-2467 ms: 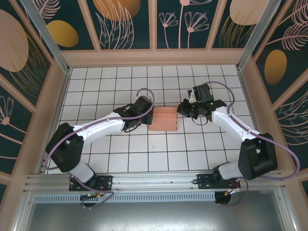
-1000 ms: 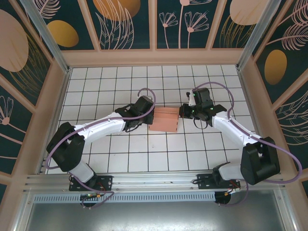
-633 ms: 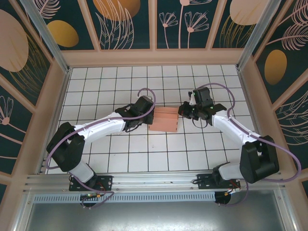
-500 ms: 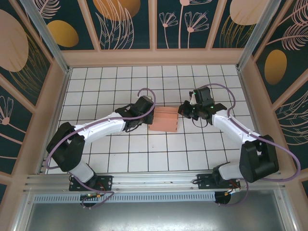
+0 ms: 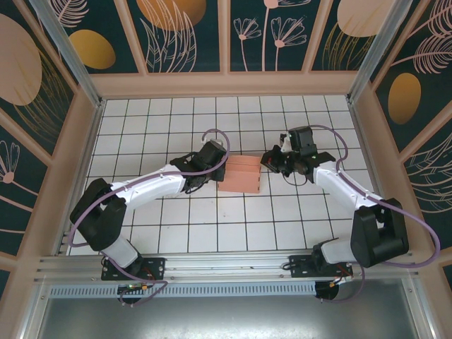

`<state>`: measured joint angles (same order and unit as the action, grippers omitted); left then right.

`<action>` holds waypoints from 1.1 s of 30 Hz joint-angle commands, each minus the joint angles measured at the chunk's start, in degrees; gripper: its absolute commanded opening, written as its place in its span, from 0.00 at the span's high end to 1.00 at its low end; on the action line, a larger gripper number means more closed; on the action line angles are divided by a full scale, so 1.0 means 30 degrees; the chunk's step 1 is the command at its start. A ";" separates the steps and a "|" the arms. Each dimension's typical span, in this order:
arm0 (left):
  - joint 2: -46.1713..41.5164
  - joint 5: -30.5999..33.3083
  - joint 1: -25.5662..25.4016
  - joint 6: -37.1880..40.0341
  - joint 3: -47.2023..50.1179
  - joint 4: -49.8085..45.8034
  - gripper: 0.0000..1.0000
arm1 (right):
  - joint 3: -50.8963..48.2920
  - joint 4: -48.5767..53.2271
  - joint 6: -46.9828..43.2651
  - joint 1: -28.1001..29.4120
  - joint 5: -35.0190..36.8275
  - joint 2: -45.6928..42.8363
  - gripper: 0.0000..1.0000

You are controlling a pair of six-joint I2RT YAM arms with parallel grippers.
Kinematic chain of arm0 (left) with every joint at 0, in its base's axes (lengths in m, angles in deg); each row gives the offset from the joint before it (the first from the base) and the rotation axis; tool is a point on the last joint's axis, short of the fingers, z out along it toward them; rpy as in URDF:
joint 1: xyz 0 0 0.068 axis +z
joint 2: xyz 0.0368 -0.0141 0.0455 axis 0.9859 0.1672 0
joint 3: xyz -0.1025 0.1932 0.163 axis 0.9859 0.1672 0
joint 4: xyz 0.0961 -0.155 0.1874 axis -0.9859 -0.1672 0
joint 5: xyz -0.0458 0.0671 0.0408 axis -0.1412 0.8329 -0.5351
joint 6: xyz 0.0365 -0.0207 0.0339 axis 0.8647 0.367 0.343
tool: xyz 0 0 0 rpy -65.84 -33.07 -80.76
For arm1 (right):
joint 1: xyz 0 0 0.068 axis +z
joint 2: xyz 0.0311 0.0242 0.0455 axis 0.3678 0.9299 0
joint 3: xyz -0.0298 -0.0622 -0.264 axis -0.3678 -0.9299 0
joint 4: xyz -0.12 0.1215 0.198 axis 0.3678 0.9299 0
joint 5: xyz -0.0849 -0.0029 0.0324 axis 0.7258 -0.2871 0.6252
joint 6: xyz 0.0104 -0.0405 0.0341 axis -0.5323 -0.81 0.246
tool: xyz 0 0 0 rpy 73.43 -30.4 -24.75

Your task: Fold the paper box

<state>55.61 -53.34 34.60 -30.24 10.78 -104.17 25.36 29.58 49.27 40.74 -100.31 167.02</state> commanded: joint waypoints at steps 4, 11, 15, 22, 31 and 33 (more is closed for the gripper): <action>0.2165 -0.0968 -0.0150 0.0500 0.1548 -0.5232 0.93 | -0.0353 0.0052 -0.1531 -0.0028 0.0573 -0.0306 1.00; 0.2176 -0.0985 -0.0162 0.0445 0.1594 -0.5226 0.93 | -0.0820 -0.0083 -0.2420 0.0251 0.1046 -0.0379 1.00; 0.2063 -0.0977 -0.0179 0.0414 0.1660 -0.5250 0.93 | -0.0974 0.0071 -0.3295 0.0878 0.2320 -0.0589 1.00; 0.1944 -0.1014 -0.0150 0.0469 0.1749 -0.5290 0.93 | -0.1360 -0.0152 -0.4789 0.2511 0.4261 -0.0794 1.00; 0.1767 -0.0927 -0.0151 0.0615 0.1750 -0.5351 0.93 | -0.1899 -0.0736 -0.4681 0.3136 0.5605 -0.1421 1.00; 0.1636 -0.0840 -0.0173 0.0630 0.1748 -0.5330 0.92 | -0.1859 -0.0804 -0.4649 0.3134 0.5578 -0.1527 1.00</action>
<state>55.72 -53.34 34.60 -30.02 10.69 -103.10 20.94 27.42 35.96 48.87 -83.16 163.32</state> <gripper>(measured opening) 0.081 0.052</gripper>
